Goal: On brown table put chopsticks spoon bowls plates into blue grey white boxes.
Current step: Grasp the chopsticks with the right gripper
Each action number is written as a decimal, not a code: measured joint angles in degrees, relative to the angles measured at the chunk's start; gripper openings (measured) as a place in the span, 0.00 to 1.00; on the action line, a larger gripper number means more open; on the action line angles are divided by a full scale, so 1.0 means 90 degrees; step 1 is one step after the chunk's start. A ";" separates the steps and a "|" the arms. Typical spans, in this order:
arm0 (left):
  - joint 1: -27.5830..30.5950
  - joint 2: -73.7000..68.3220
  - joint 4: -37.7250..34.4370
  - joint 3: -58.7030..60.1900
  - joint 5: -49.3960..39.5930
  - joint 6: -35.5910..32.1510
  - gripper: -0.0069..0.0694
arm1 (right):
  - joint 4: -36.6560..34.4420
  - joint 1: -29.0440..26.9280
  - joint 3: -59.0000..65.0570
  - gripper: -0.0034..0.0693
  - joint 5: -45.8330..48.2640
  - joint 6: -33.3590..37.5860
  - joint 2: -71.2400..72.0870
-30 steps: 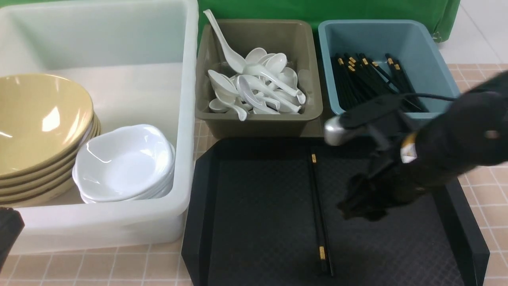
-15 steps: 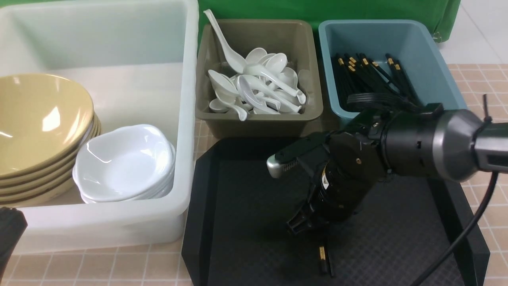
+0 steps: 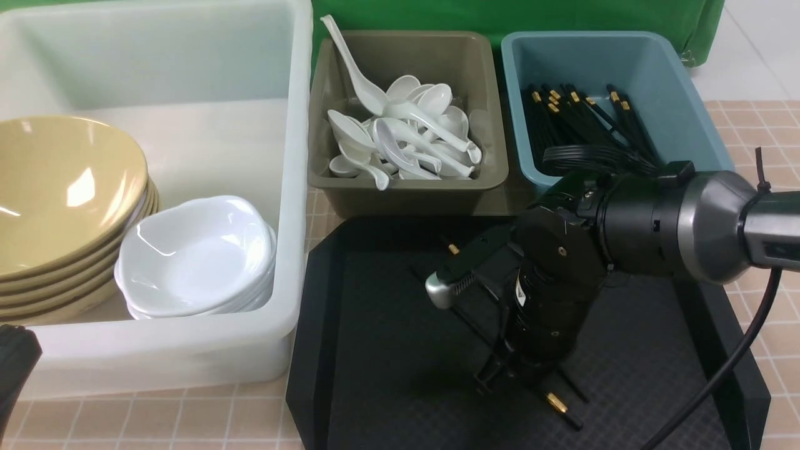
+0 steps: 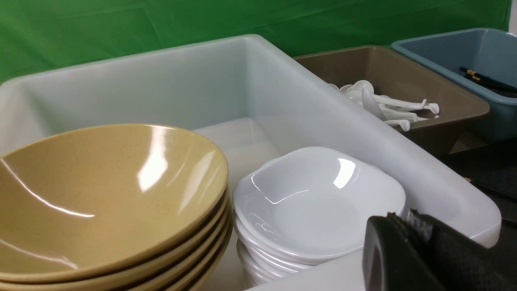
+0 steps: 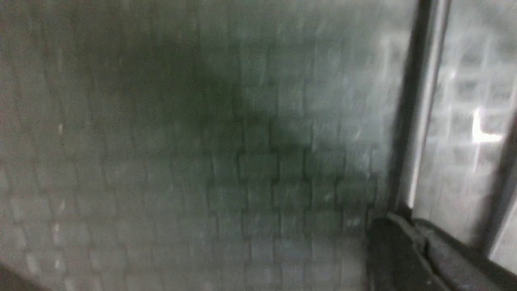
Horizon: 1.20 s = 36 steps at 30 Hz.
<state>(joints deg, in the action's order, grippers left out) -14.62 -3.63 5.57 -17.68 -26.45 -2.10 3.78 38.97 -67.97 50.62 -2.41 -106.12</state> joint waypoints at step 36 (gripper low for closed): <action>0.0000 0.0000 0.0083 0.0000 0.0063 0.0000 0.10 | -0.0908 0.0241 0.0019 0.14 -0.0660 0.0856 0.0281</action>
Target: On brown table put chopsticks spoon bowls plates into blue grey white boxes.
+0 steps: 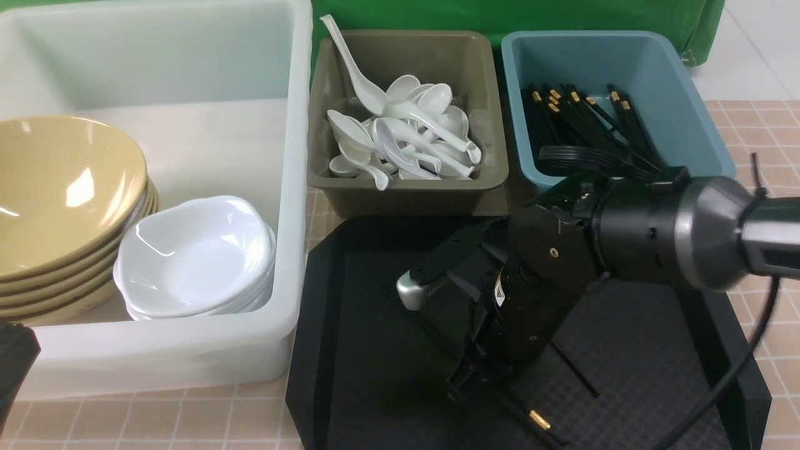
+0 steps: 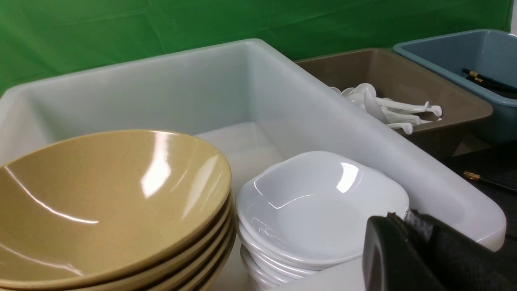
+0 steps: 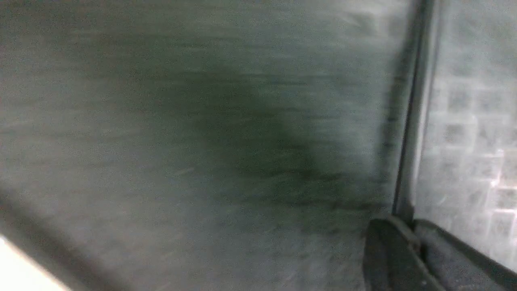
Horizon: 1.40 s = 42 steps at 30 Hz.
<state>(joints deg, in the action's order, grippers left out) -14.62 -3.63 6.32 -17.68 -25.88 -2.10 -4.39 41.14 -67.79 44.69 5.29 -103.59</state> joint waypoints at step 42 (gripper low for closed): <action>0.0000 0.0000 0.0182 0.0075 0.0028 0.0000 0.10 | 0.1248 -0.0967 0.0363 0.52 -0.0453 -0.1138 0.0291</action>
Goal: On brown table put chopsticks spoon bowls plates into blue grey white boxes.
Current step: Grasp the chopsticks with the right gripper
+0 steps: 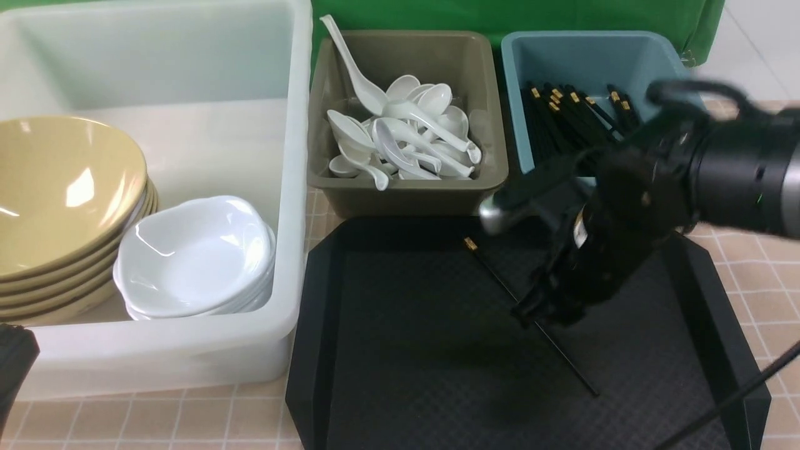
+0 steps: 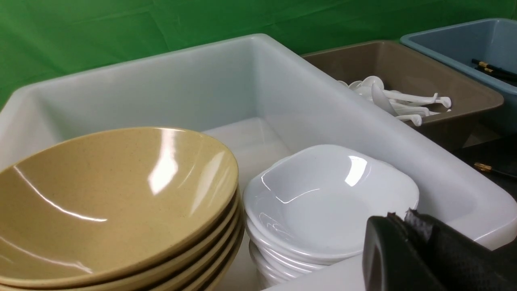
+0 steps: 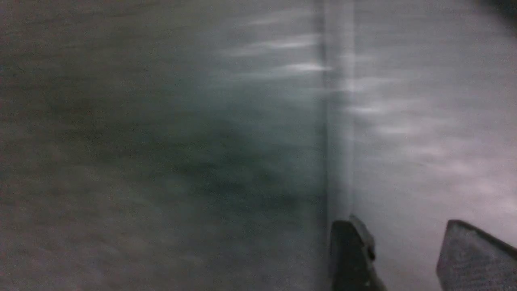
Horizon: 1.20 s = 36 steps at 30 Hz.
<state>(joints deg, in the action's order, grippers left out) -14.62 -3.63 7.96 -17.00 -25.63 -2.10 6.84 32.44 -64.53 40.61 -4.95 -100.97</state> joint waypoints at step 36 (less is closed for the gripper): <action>-0.0007 0.0000 0.0073 0.0000 0.0031 0.0000 0.10 | -0.0854 -0.0748 -0.0369 0.37 0.0183 0.1000 0.0280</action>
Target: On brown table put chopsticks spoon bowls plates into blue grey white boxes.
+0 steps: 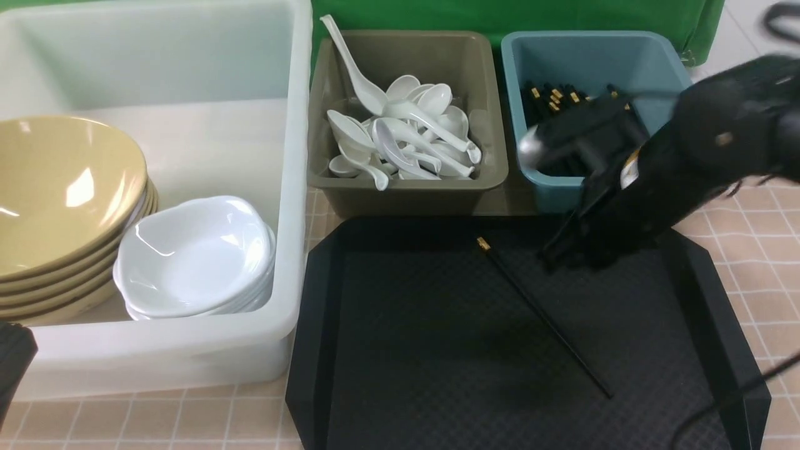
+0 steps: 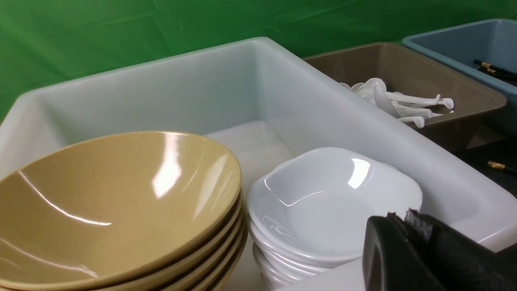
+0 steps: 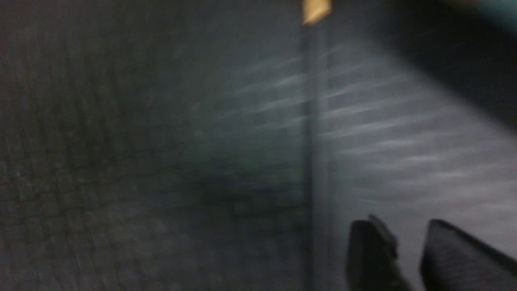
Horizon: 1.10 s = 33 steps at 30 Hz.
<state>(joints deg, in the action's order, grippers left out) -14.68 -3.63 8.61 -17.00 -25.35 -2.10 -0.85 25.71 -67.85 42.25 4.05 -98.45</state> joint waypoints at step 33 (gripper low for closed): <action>0.0000 0.0000 0.0047 0.0000 0.0075 0.0000 0.10 | -0.1443 -0.0877 -0.0173 0.16 -0.5695 0.1813 0.0734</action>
<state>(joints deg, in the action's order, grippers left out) -14.68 -3.63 9.04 -17.00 -24.68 -2.10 -13.84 17.82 -69.41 -9.00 20.37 -91.85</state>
